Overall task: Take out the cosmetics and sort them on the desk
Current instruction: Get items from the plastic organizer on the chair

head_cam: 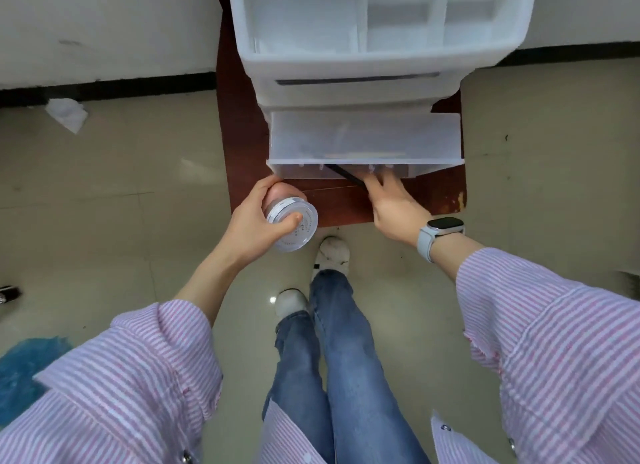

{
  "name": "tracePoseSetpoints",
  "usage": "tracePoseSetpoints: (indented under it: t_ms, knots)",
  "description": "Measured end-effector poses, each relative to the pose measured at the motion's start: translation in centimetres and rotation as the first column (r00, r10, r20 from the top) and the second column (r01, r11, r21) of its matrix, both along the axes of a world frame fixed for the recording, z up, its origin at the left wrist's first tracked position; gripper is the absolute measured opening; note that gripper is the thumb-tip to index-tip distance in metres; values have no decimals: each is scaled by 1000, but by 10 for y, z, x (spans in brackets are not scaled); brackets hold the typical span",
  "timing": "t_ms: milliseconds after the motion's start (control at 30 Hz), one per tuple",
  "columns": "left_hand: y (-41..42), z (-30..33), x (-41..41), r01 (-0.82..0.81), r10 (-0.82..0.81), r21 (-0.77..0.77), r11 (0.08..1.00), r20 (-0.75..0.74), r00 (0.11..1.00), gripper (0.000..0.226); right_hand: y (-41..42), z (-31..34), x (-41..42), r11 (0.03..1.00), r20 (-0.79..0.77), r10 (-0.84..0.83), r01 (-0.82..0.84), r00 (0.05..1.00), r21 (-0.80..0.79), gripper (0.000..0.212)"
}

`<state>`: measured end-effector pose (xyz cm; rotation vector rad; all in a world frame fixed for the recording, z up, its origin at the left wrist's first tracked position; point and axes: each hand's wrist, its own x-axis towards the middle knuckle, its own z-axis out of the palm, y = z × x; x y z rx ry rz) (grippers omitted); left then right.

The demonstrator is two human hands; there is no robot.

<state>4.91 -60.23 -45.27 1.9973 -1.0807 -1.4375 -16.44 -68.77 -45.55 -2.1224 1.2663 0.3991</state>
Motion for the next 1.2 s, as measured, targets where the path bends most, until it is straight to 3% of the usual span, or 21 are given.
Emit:
tracePoseSetpoints:
  t_ms: [133, 233, 333, 433, 633, 1000, 1100, 1200]
  knots:
    - [6, -23, 0, 20, -19, -59, 998, 23, 1000, 66, 19, -19, 0, 996, -33, 27, -30, 999, -90, 62]
    - [12, -38, 1, -29, 27, -65, 997, -31, 999, 63, 27, -30, 2, 986, -83, 54, -66, 995, -155, 47]
    - [19, -51, 0, -105, 100, -69, 992, -62, 993, 55, 26, -32, 8, 966, -80, -25, 4, 996, -259, 36]
    - [21, -56, -2, -163, 158, -75, 984, -74, 985, 59, 14, -34, 19, 937, -59, -40, 17, 997, -350, 43]
    - [31, -55, -6, -223, 210, -91, 971, -134, 968, 64, -13, -43, 38, 890, -227, -12, -93, 974, -446, 37]
    - [35, -43, -10, -341, 332, -14, 940, -187, 925, 54, -13, -27, 32, 930, -257, 137, -213, 957, -300, 33]
    - [41, -36, -10, -308, 303, 2, 951, -195, 933, 52, -1, -23, 20, 963, -195, 101, -145, 976, -229, 27]
    - [50, -24, -12, -314, 317, 51, 948, -250, 915, 47, 24, -15, -4, 996, -29, -23, 20, 999, -88, 17]
